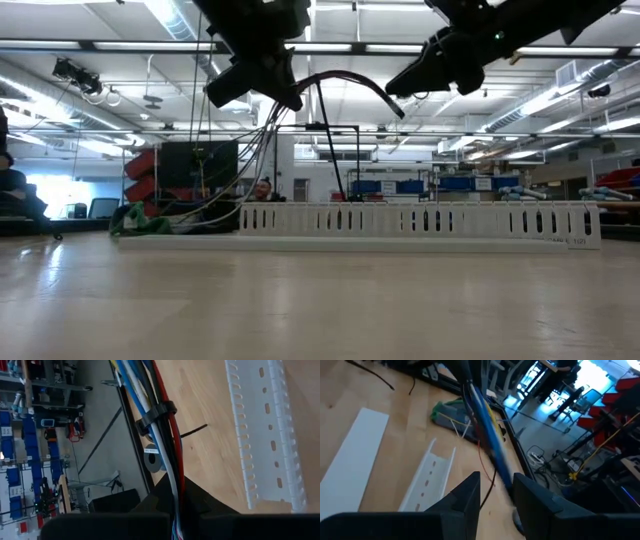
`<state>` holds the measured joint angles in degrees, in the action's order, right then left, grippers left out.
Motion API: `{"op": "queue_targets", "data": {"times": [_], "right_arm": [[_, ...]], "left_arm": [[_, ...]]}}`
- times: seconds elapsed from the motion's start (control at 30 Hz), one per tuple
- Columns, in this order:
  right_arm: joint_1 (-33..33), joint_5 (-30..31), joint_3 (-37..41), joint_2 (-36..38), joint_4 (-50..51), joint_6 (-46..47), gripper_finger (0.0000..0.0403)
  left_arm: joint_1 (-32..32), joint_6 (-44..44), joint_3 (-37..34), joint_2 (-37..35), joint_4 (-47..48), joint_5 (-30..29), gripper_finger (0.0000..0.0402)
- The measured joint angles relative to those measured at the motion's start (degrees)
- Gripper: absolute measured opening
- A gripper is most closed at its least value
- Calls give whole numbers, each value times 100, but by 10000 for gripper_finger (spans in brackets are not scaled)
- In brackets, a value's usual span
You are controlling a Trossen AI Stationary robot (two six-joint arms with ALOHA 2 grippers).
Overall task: Ziptie cables
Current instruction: Put the ziptied cables into the white cable duct
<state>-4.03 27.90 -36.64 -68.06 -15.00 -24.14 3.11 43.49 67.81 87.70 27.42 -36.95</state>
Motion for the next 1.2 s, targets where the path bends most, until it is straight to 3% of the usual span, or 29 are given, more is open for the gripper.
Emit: {"op": "queue_targets", "data": {"times": [0.27, 0.4, 0.7, 0.87, 1.07, 1.2], "right_arm": [[46, 80, 0, -6, 1, -11, 125], [84, -196, 0, -43, 13, 4, 141], [271, -146, 0, -495, -340, -53, 154], [261, 214, 0, -485, -555, -150, 117], [148, 250, 0, -357, -457, -108, 19], [109, 252, 0, -351, -415, 94, 12]], "left_arm": [[26, -29, 0, -2, 17, 63, 0], [31, -32, 0, -2, -114, 82, 0], [44, -36, 0, -4, -138, 127, 0], [44, -66, 0, -4, -115, 195, 0], [44, -86, 0, -4, -95, 420, 0], [44, -201, 0, -4, -127, 473, 3]]}}
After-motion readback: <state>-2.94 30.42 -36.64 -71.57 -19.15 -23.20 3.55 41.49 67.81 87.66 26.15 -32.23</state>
